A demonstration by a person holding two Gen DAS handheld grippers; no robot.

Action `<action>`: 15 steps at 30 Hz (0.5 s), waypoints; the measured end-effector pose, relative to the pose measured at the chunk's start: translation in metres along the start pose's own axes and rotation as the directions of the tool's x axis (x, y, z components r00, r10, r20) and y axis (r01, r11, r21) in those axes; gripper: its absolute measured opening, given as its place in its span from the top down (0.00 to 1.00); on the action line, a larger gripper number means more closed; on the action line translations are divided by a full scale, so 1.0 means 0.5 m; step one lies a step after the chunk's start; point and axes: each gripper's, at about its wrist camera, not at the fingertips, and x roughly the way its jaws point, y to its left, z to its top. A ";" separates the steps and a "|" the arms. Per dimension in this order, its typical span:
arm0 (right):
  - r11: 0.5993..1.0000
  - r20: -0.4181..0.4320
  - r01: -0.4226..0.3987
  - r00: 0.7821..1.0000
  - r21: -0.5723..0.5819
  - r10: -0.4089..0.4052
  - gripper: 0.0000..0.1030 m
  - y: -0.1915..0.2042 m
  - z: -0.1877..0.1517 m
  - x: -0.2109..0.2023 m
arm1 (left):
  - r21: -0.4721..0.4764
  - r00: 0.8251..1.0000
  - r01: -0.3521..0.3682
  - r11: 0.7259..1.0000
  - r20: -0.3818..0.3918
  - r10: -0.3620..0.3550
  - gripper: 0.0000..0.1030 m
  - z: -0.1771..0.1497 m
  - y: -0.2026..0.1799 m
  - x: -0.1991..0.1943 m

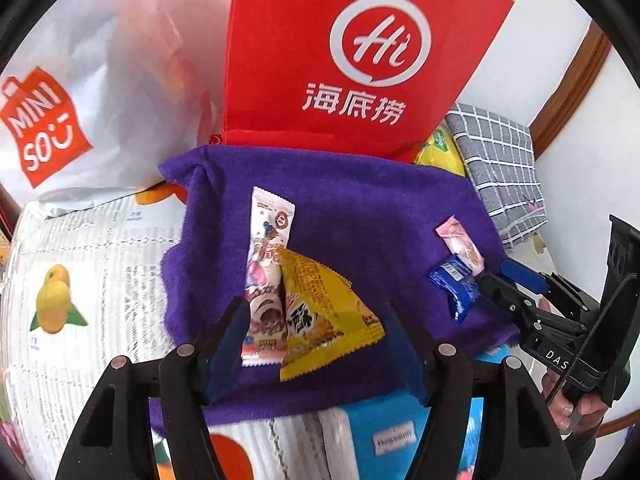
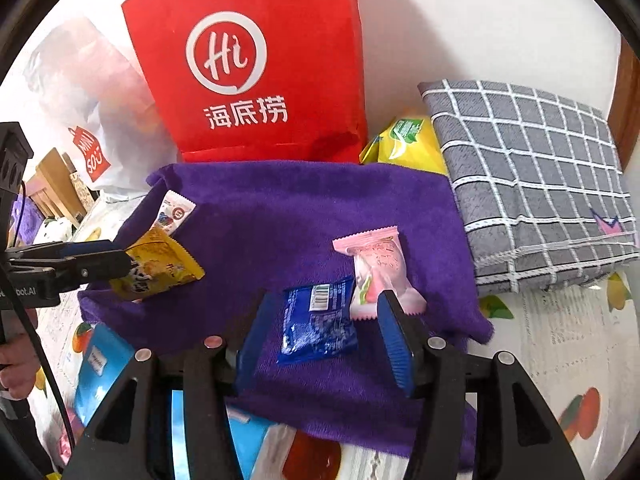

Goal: Organize snacks
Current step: 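Open the right gripper on the purple towel while the left releases the yellow chip bag there, then grasp the pink silver-banded bag with the left gripper while the right grasps the green snack bag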

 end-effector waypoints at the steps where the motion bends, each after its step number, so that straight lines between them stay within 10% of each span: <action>1: 1.000 0.007 0.007 1.000 -0.002 -0.007 0.47 0.002 -0.002 -0.011 | -0.001 1.000 0.001 1.000 0.006 0.000 0.36 -0.004 0.002 -0.011; 15: 0.995 0.093 0.080 0.992 0.055 -0.085 0.47 0.018 -0.075 -0.193 | -0.022 0.997 -0.030 0.999 0.076 0.032 0.33 -0.103 0.010 -0.167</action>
